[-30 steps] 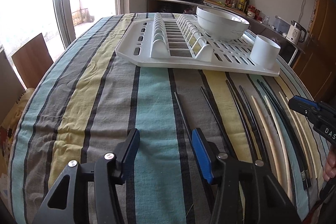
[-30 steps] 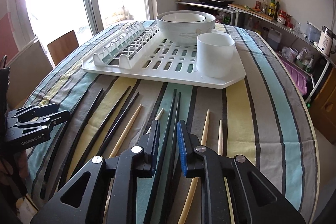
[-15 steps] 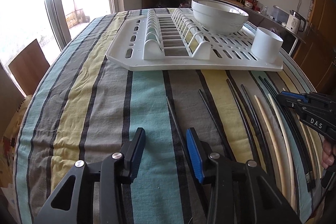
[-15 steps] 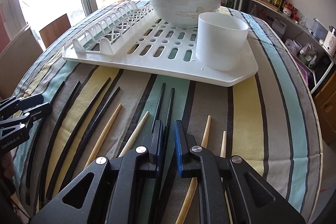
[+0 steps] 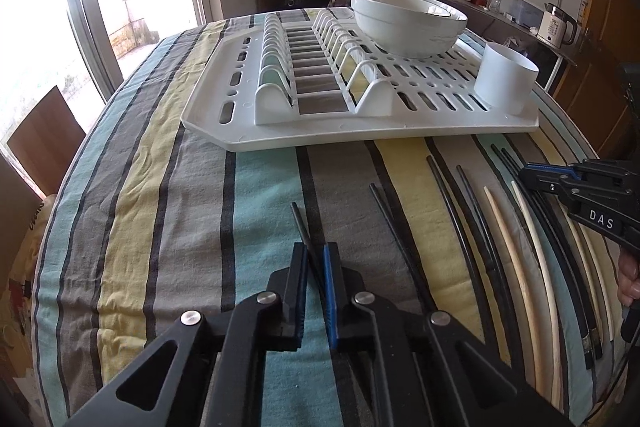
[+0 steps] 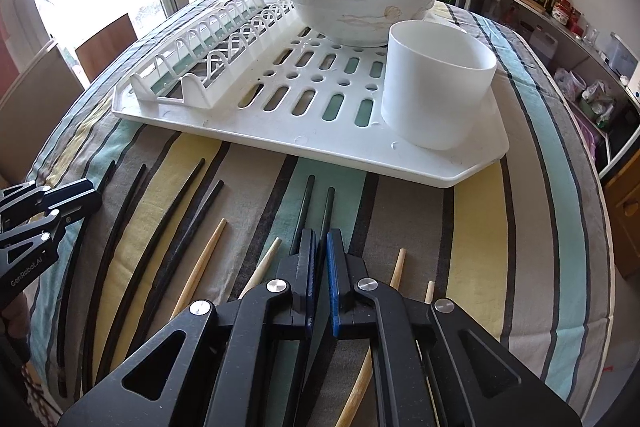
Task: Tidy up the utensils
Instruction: 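Close the left tool on a black chopstick while the right tool grasps another, then lift the black chopsticks with both tools and carry them toward the white cup, then lower the chopsticks into the white cup and open both tools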
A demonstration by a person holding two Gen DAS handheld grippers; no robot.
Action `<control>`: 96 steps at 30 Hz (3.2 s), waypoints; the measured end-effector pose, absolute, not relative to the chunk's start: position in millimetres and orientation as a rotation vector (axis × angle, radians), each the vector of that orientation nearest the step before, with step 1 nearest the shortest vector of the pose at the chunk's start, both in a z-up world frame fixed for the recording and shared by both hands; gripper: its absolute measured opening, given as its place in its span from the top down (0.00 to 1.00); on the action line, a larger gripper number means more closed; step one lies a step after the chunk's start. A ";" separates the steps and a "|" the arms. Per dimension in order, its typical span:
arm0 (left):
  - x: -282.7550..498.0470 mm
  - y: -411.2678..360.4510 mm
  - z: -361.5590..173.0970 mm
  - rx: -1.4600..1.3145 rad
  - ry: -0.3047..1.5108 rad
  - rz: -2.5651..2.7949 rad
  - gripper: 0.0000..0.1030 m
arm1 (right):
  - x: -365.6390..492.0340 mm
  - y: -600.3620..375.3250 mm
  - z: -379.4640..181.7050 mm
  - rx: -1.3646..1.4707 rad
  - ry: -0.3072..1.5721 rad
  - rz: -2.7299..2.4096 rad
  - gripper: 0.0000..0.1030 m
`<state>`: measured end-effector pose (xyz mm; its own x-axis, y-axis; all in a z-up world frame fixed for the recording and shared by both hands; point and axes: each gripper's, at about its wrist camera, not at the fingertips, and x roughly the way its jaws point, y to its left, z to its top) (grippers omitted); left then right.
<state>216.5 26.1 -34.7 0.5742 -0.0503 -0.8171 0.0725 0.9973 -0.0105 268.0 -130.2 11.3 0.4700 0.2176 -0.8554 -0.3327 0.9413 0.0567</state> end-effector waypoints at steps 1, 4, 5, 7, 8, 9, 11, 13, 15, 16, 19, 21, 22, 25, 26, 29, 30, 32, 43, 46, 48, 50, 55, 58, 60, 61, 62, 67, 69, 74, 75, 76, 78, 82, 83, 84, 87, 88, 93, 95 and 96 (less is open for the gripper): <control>217.7 26.3 -34.6 0.020 0.955 -0.074 0.92 | 267.4 -131.2 11.5 -0.113 1.028 0.343 0.95; 217.4 29.5 -34.1 -0.002 0.961 -0.089 0.93 | 263.4 -134.3 15.9 -0.096 1.013 0.345 0.95; 217.1 30.5 -33.3 -0.006 0.962 -0.091 0.93 | 261.7 -135.5 18.6 -0.090 1.005 0.348 0.95; 214.9 32.2 -29.4 -0.020 0.955 -0.105 0.93 | 258.4 -137.8 25.7 -0.081 0.986 0.350 0.95; 212.9 32.9 -25.9 -0.027 0.950 -0.112 0.93 | 256.6 -138.9 30.3 -0.074 0.974 0.355 0.95; 211.0 33.3 -21.7 -0.029 0.941 -0.117 0.93 | 254.6 -140.5 35.3 -0.066 0.961 0.360 0.95; 206.5 34.0 -10.3 -0.031 0.915 -0.129 0.94 | 250.5 -144.1 46.4 -0.054 0.930 0.359 0.95; 201.3 34.6 3.9 -0.029 0.884 -0.140 0.94 | 245.3 -147.5 59.0 -0.043 0.896 0.361 0.95; 194.9 35.5 19.6 -0.025 0.848 -0.147 0.94 | 239.3 -151.7 72.5 -0.032 0.859 0.363 0.95; 191.8 36.4 28.3 -0.025 0.828 -0.153 0.94 | 235.8 -154.1 79.4 -0.025 0.840 0.363 0.95; 181.9 37.6 54.0 -0.024 0.770 -0.164 0.95 | 224.6 -159.4 100.4 -0.011 0.781 0.361 0.95; 175.0 38.9 69.5 -0.023 0.734 -0.167 0.95 | 216.3 -164.4 113.4 0.000 0.740 0.358 0.96; 170.9 39.3 77.7 -0.024 0.717 -0.170 0.96 | 212.2 -166.5 119.7 0.006 0.720 0.356 0.96; 160.4 40.5 96.6 -0.020 0.671 -0.172 0.96 | 200.6 -171.8 135.7 0.018 0.665 0.353 0.96; 157.1 41.3 101.8 -0.020 0.659 -0.172 0.96 | 196.6 -172.8 140.2 0.019 0.648 0.350 0.96; 148.2 41.8 113.8 -0.022 0.629 -0.172 0.96 | 185.8 -176.3 150.8 0.026 0.606 0.348 0.96; 145.7 42.2 116.5 -0.023 0.622 -0.173 0.96 | 183.0 -177.7 153.0 0.026 0.594 0.346 0.96; 141.9 42.7 120.9 -0.023 0.612 -0.175 0.96 | 178.1 -179.1 156.9 0.030 0.575 0.341 0.96; 141.4 36.3 144.2 -0.023 0.562 -0.203 0.96 | 170.2 -187.7 173.9 0.042 0.523 0.331 0.96; 151.2 32.5 150.9 -0.025 0.551 -0.213 0.96 | 173.0 -189.8 179.5 0.039 0.507 0.322 0.96; 160.4 28.5 155.8 -0.028 0.552 -0.226 0.96 | 178.1 -190.9 183.0 0.038 0.501 0.318 0.96; 171.0 23.4 160.9 -0.028 0.549 -0.240 0.96 | 184.5 -192.6 187.4 0.039 0.495 0.312 0.96; 201.8 8.3 176.4 -0.024 0.553 -0.282 0.96 | 201.3 -196.8 201.1 0.040 0.475 0.304 0.96; 220.4 -4.4 188.0 -0.021 0.548 -0.312 0.96 | 213.5 -199.8 210.1 0.039 0.460 0.293 0.96; 231.2 -15.7 195.7 -0.018 0.544 -0.331 0.96 | 221.9 -202.3 216.1 0.041 0.450 0.284 0.96; 237.8 -22.5 200.6 -0.016 0.539 -0.340 0.96 | 225.8 -203.7 218.9 0.044 0.443 0.282 0.96; 243.2 -29.4 206.1 -0.015 0.532 -0.349 0.96 | 230.2 -205.5 221.7 0.047 0.437 0.278 0.96; 269.9 -60.7 227.5 -0.014 0.503 -0.401 0.96 | 249.2 -212.1 231.0 0.065 0.416 0.260 0.96; 282.0 -71.4 231.1 -0.021 0.500 -0.421 0.96 | 256.7 -214.4 233.2 0.075 0.409 0.257 0.96; 317.2 -97.3 226.6 -0.033 0.516 -0.451 0.96 | 277.2 -218.9 234.2 0.098 0.404 0.253 0.96; 323.9 -100.7 224.2 -0.037 0.523 -0.457 0.96 | 281.2 -219.3 232.9 0.100 0.406 0.253 0.96; 330.8 -104.2 220.6 -0.042 0.532 -0.463 0.96 | 285.7 -219.4 231.7 0.104 0.409 0.255 0.96; 344.1 -109.9 211.3 -0.053 0.550 -0.474 0.96 | 292.8 -219.8 226.3 0.110 0.418 0.255 0.96; 364.2 -118.5 182.9 -0.074 0.596 -0.491 0.96 | 308.3 -220.7 206.5 0.123 0.456 0.260 0.96; 368.4 -120.1 175.9 -0.076 0.605 -0.494 0.96 | 312.5 -221.3 200.3 0.128 0.470 0.262 0.96; 372.2 -121.7 168.8 -0.076 0.616 -0.495 0.96 | 316.2 -221.6 194.7 0.132 0.483 0.263 0.96; 379.3 -125.5 152.7 -0.067 0.640 -0.495 0.96 | 326.5 -223.6 182.5 0.138 0.514 0.261 0.96; 380.8 -126.3 148.0 -0.061 0.645 -0.493 0.96 | 328.6 -224.6 179.1 0.139 0.522 0.260 0.96; 382.9 -122.9 140.6 -0.048 0.635 -0.469 0.96 | 332.5 -228.2 168.4 0.136 0.538 0.241 0.96; 383.4 -122.2 138.4 -0.020 0.628 -0.427 0.95 | 334.9 -229.9 169.4 0.136 0.540 0.231 0.96; 383.7 -120.6 137.1 -0.011 0.626 -0.410 0.95 | 336.3 -231.3 169.7 0.136 0.543 0.227 0.96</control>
